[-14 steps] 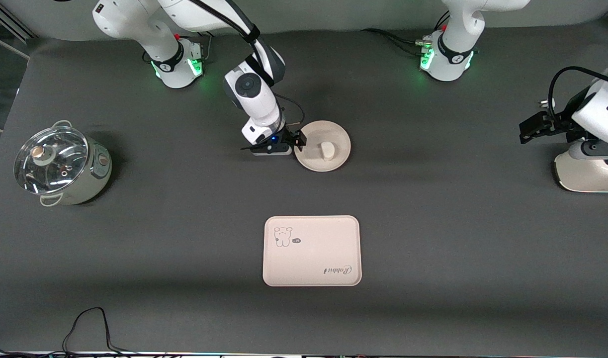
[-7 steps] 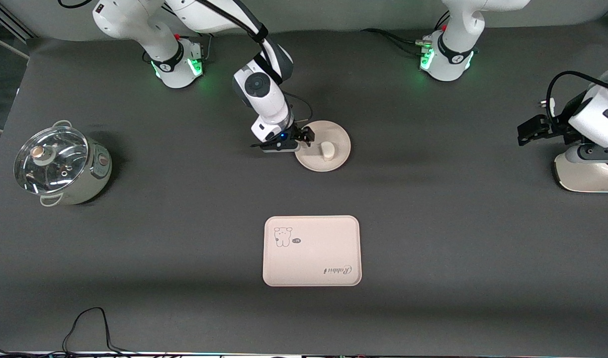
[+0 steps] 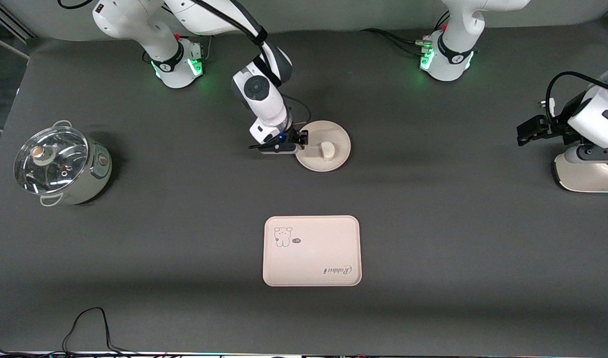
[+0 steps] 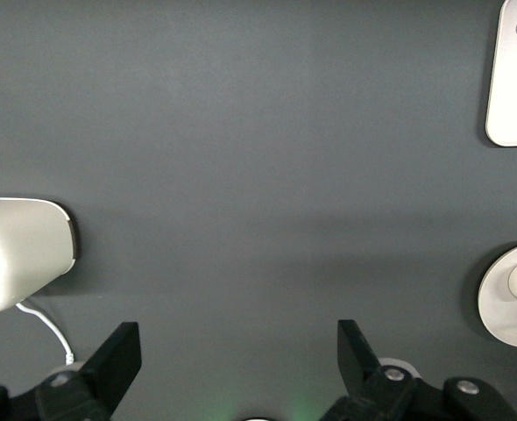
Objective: Place bun in plate and plate on tray
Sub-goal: 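Lower the right gripper to the plate rim and grip it, then lift the plate with the right gripper and carry it over the tray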
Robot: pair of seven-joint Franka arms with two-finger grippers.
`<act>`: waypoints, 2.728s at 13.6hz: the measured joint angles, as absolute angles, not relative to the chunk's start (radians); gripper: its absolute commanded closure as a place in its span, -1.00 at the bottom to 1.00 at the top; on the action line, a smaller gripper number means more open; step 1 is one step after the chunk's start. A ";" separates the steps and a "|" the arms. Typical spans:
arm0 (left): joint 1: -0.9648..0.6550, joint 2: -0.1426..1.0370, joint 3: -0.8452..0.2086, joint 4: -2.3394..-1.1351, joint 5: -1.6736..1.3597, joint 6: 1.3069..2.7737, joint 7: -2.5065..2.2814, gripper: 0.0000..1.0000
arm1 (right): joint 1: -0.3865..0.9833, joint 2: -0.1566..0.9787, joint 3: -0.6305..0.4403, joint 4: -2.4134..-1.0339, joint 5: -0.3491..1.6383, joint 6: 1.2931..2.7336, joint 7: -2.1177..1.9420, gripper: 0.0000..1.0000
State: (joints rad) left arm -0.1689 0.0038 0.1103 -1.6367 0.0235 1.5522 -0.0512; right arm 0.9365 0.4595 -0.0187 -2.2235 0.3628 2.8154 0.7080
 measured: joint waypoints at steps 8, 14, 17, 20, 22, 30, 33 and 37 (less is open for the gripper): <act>-0.169 0.006 0.110 -1.637 0.023 1.552 -0.051 -1.00 | 0.936 0.456 -0.021 -2.206 0.370 2.783 0.708 1.00; -0.169 0.015 0.110 -1.638 0.023 1.552 -0.051 -1.00 | 0.921 0.394 -0.028 -2.192 0.371 2.697 0.702 1.00; -0.169 0.017 0.110 -1.638 0.023 1.552 -0.051 -1.00 | 0.912 0.361 -0.031 -2.192 0.371 2.694 0.643 1.00; -0.169 0.019 0.111 -1.639 0.023 1.552 -0.051 -1.00 | 0.877 0.258 -0.031 -2.192 0.371 2.648 0.552 1.00; -0.169 0.023 0.112 -1.639 0.023 1.553 -0.051 -1.00 | 0.844 0.164 -0.032 -2.191 0.380 2.574 0.502 1.00; -0.149 0.029 0.123 -1.639 0.025 1.609 -0.048 -1.00 | 0.673 0.329 -0.034 -1.843 0.439 2.377 0.397 1.00; -0.105 0.045 0.127 -1.639 0.010 1.649 -0.041 -1.00 | 0.592 0.581 -0.050 -1.477 0.439 2.221 0.390 1.00; -0.096 0.064 0.119 -1.636 0.001 1.624 -0.035 -1.00 | 0.508 0.835 -0.055 -1.122 0.440 2.127 0.384 1.00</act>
State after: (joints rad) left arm -0.0957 0.0642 0.1188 -1.6363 0.0012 1.6236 -0.0353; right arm 0.5082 0.8349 -0.0548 -1.1224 0.4395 2.1267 0.3836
